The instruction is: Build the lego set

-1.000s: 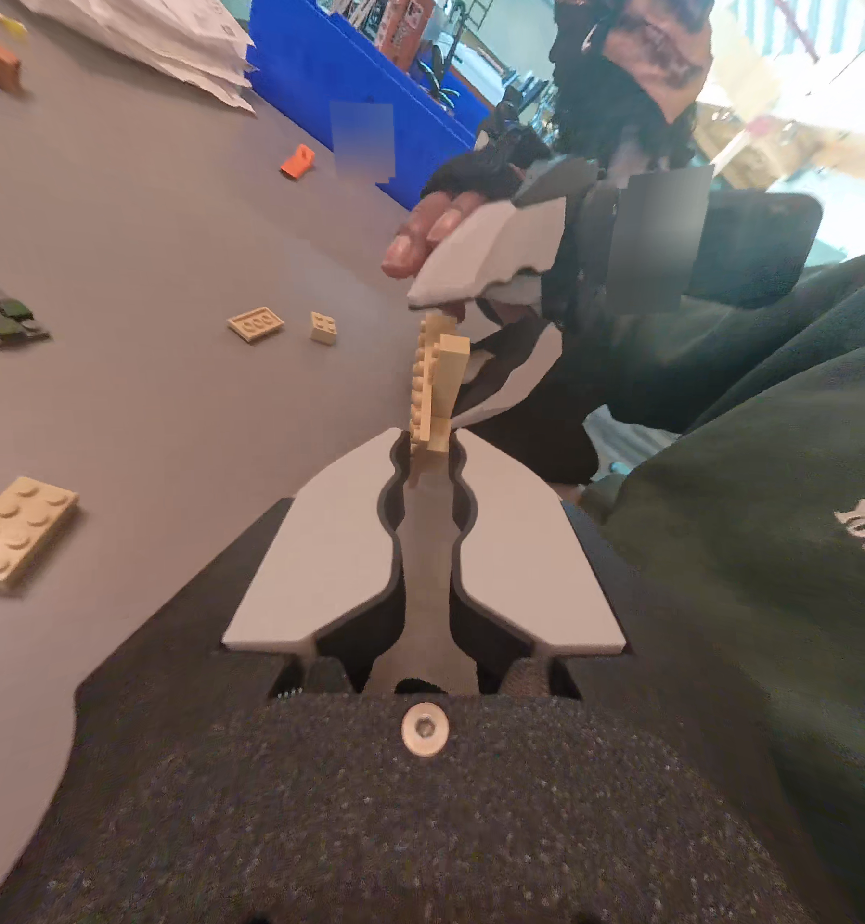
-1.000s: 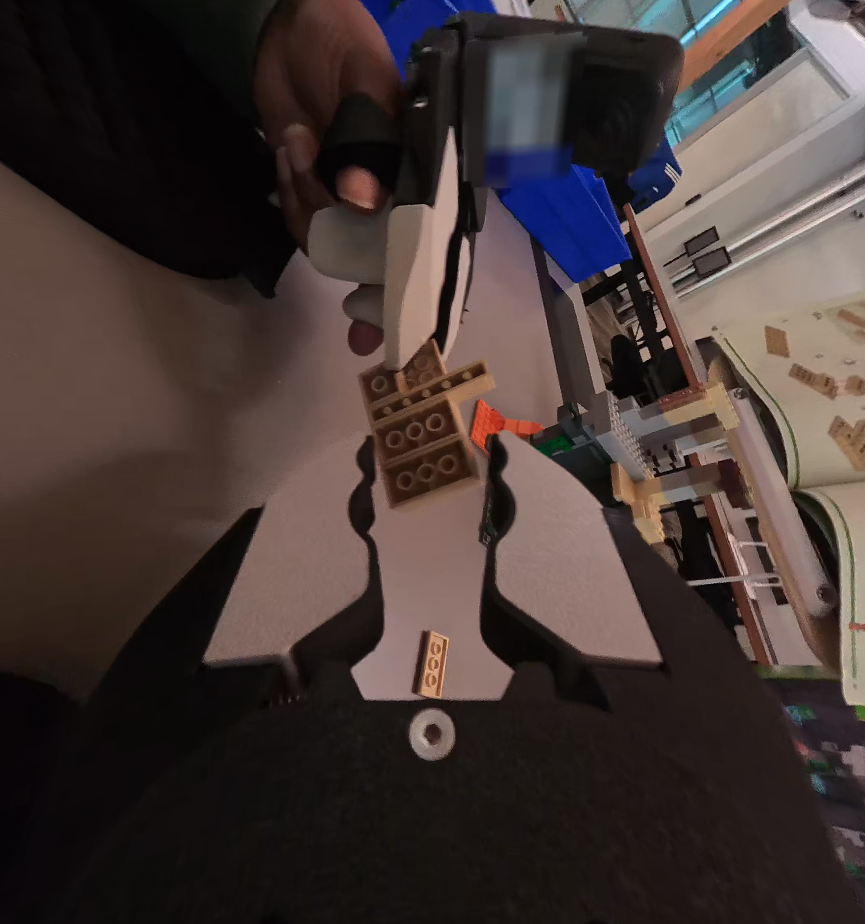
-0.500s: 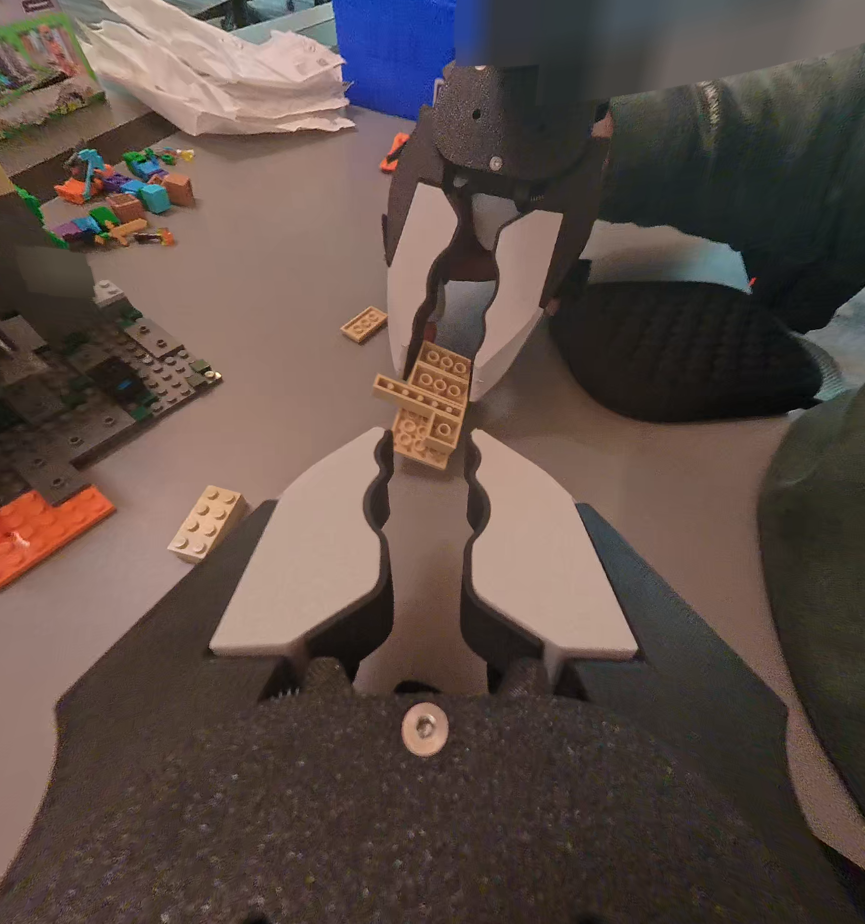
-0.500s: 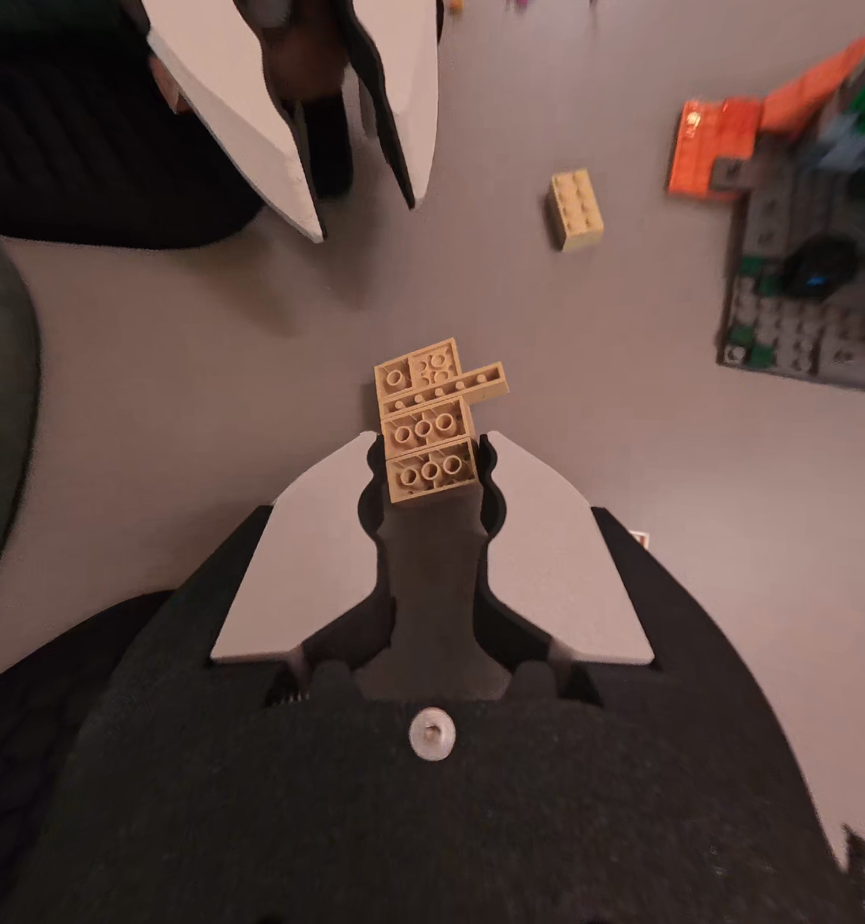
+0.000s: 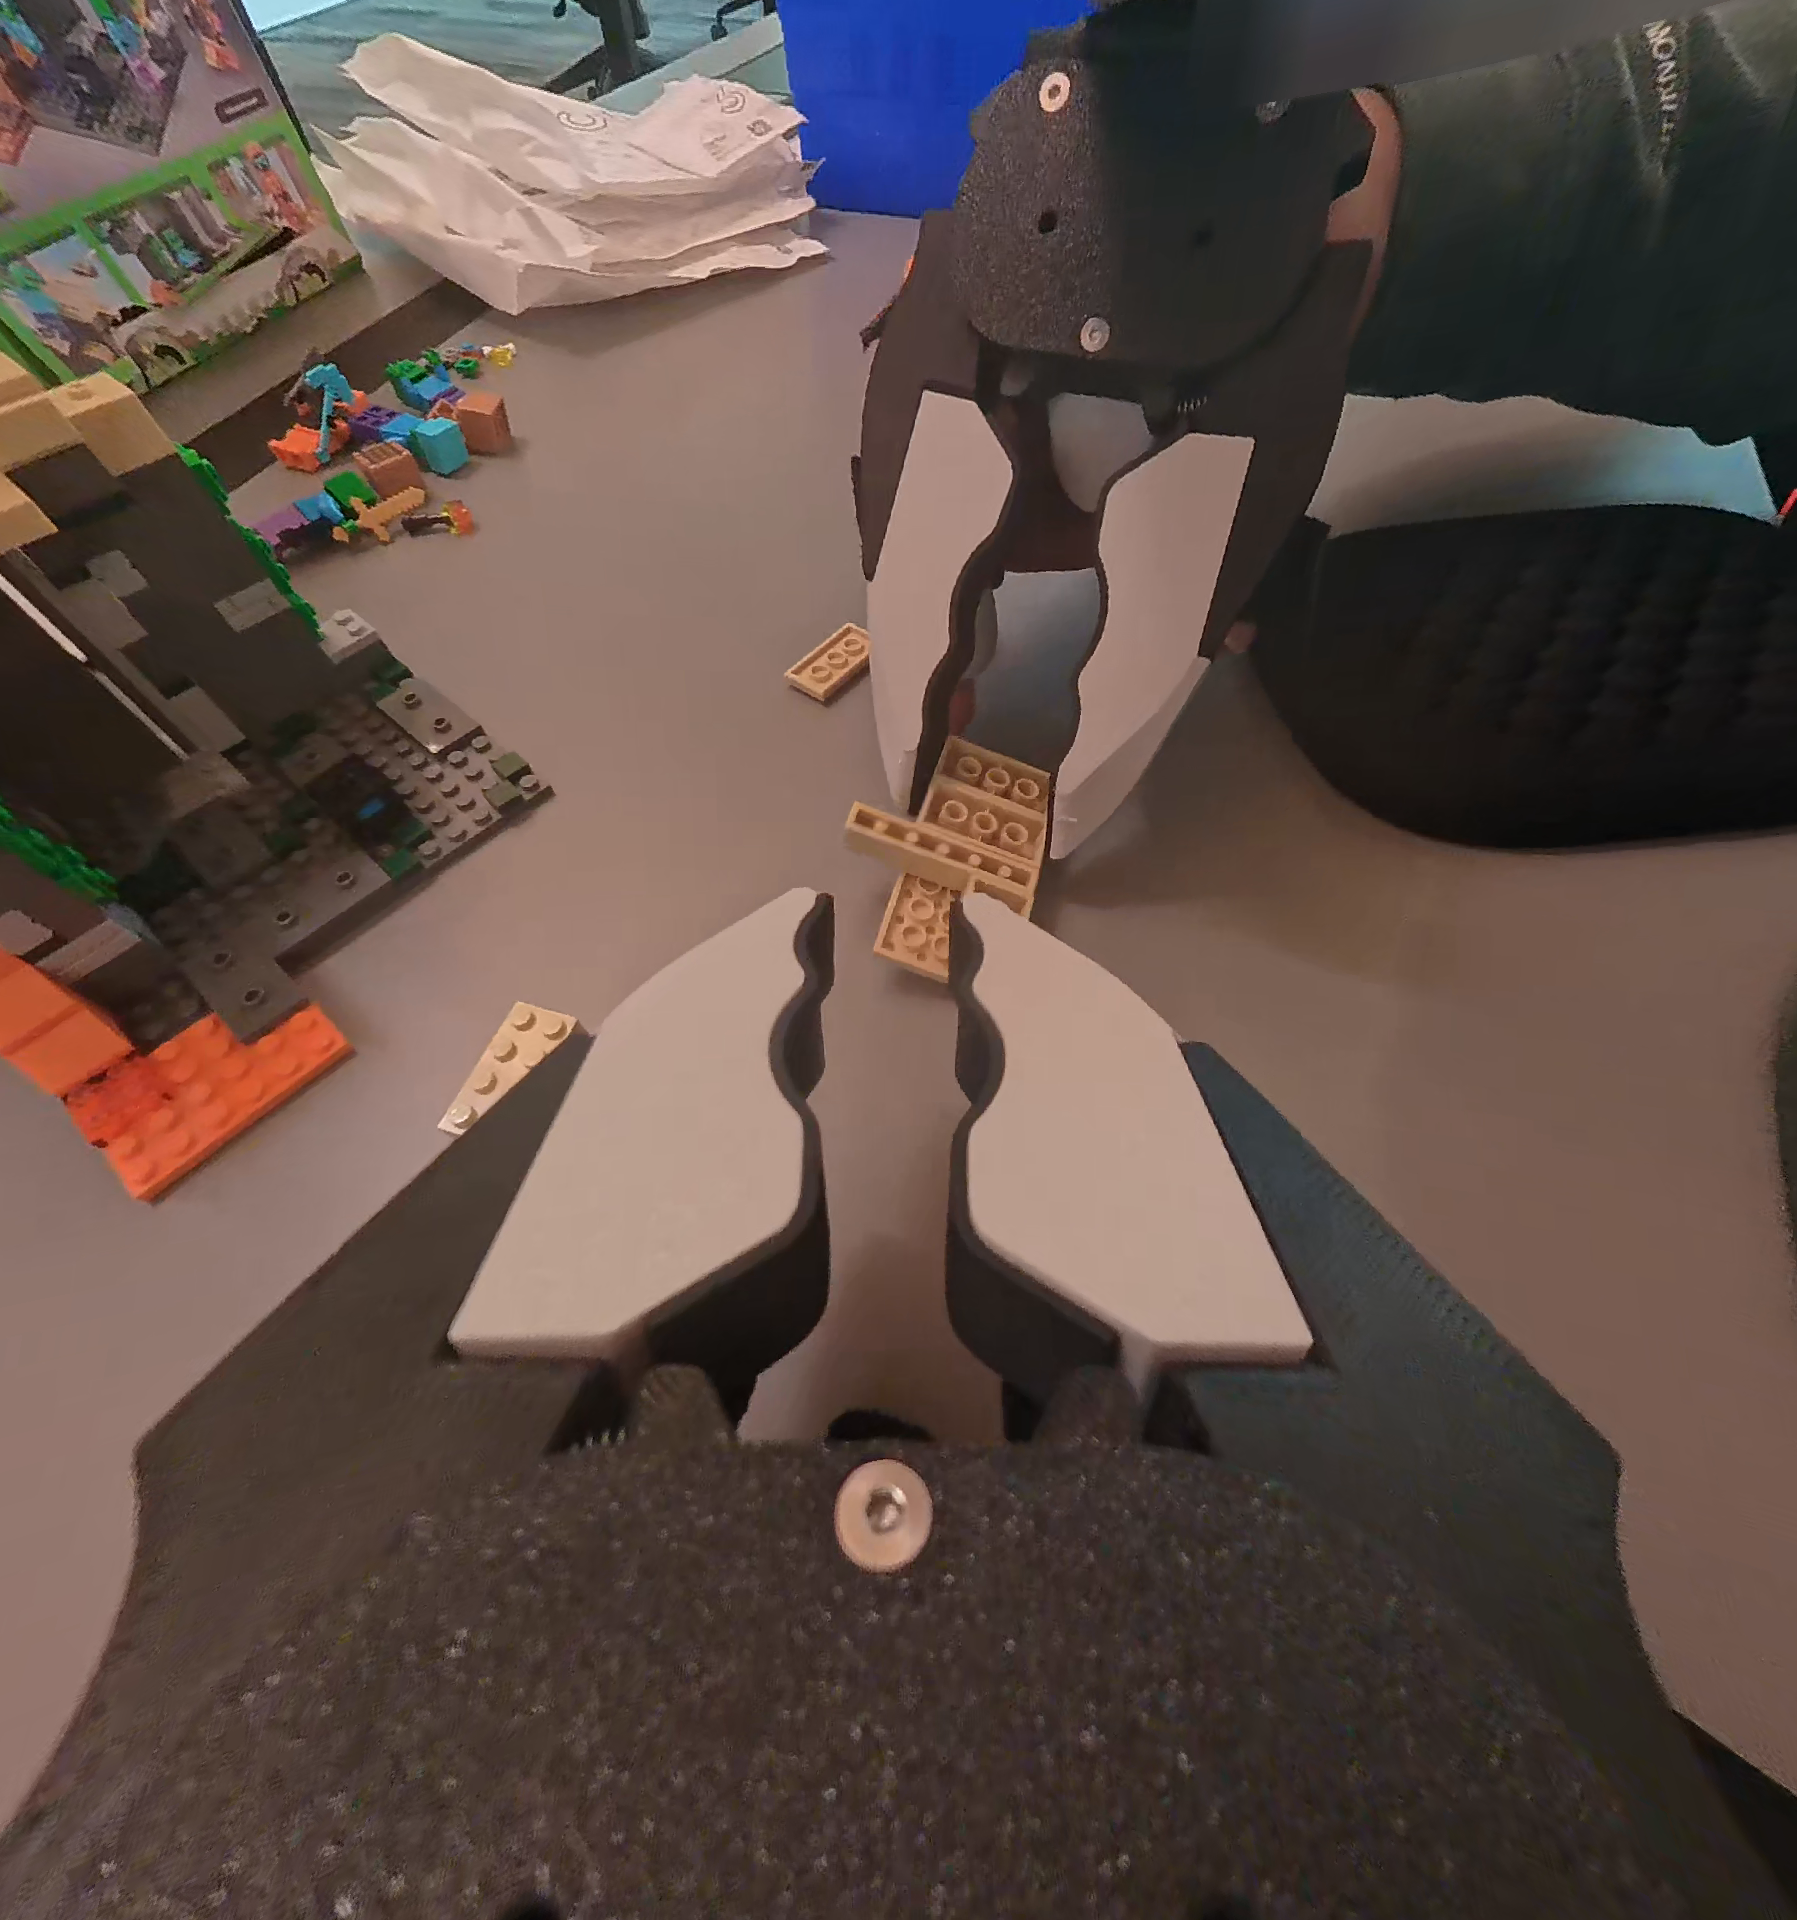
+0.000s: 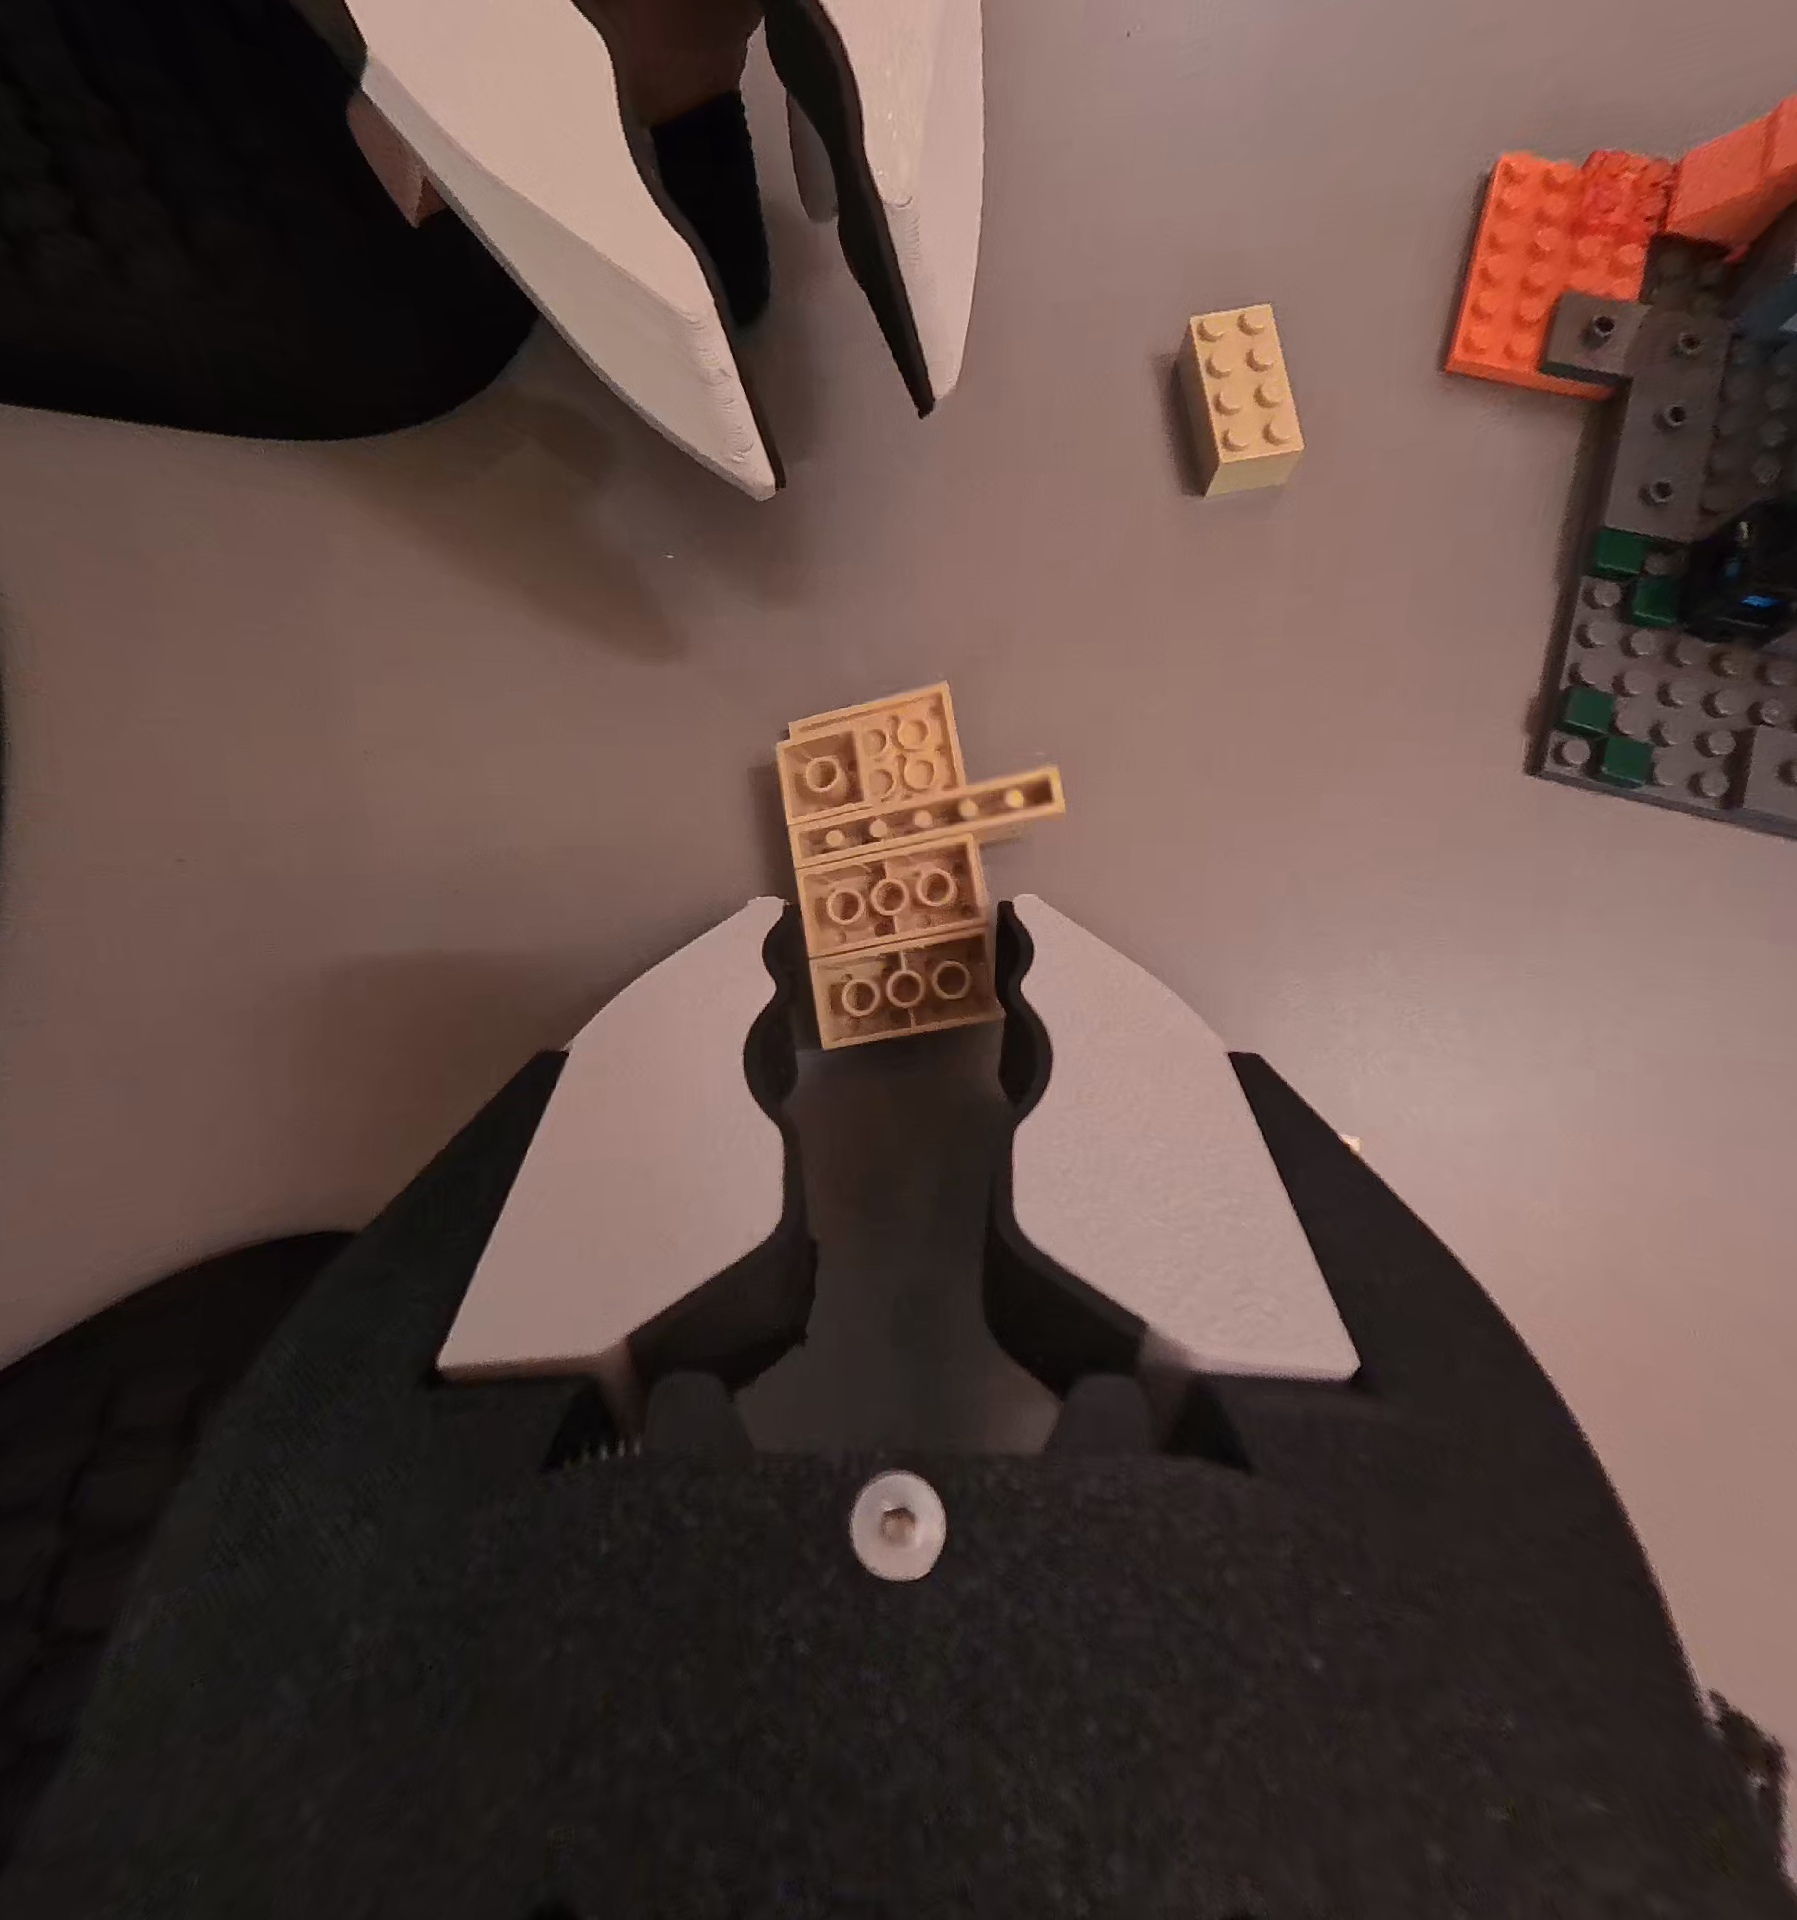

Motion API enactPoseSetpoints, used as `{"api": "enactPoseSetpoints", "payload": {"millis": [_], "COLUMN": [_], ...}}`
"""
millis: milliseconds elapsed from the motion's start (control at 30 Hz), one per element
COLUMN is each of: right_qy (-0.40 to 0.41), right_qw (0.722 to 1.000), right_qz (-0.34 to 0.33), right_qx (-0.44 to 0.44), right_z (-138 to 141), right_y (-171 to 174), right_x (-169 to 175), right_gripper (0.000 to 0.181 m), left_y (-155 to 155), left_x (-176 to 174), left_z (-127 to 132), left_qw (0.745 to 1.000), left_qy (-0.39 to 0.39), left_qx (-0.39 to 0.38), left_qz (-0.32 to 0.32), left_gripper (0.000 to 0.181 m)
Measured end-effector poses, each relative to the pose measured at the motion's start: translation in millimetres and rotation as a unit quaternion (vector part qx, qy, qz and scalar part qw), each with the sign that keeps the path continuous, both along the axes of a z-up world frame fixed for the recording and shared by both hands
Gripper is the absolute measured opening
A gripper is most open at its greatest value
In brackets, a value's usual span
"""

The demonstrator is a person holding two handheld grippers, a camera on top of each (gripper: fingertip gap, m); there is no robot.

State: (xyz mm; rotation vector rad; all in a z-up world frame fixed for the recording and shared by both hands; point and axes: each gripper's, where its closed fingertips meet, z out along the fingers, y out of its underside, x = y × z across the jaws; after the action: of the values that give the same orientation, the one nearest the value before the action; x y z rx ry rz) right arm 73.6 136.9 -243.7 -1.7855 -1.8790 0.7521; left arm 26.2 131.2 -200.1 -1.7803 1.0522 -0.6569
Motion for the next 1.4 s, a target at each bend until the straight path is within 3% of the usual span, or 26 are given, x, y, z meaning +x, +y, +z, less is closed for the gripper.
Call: {"api": "enactPoseSetpoints", "payload": {"millis": [633,1033,1400], "right_qy": [0.044,0.277,0.326], "right_qw": [0.999,0.958,0.94], "right_qz": [-0.014,-0.059,-0.088], "right_qx": [0.023,0.043,0.057], "right_z": [14,71,90], "right_y": [6,15,23], "right_x": [3,1,7], "right_gripper": [0.04,0.039,0.04], "left_y": [2,5,15], "left_x": [-1,-4,-17], "left_z": [-3,0,20], "left_qw": [1.0,1.0,0.995], "left_qy": [0.007,-0.004,-0.038], "left_qx": [0.009,0.021,0.067], "left_qz": [0.007,0.02,0.065], "left_gripper": [0.019,0.018,0.013]}}
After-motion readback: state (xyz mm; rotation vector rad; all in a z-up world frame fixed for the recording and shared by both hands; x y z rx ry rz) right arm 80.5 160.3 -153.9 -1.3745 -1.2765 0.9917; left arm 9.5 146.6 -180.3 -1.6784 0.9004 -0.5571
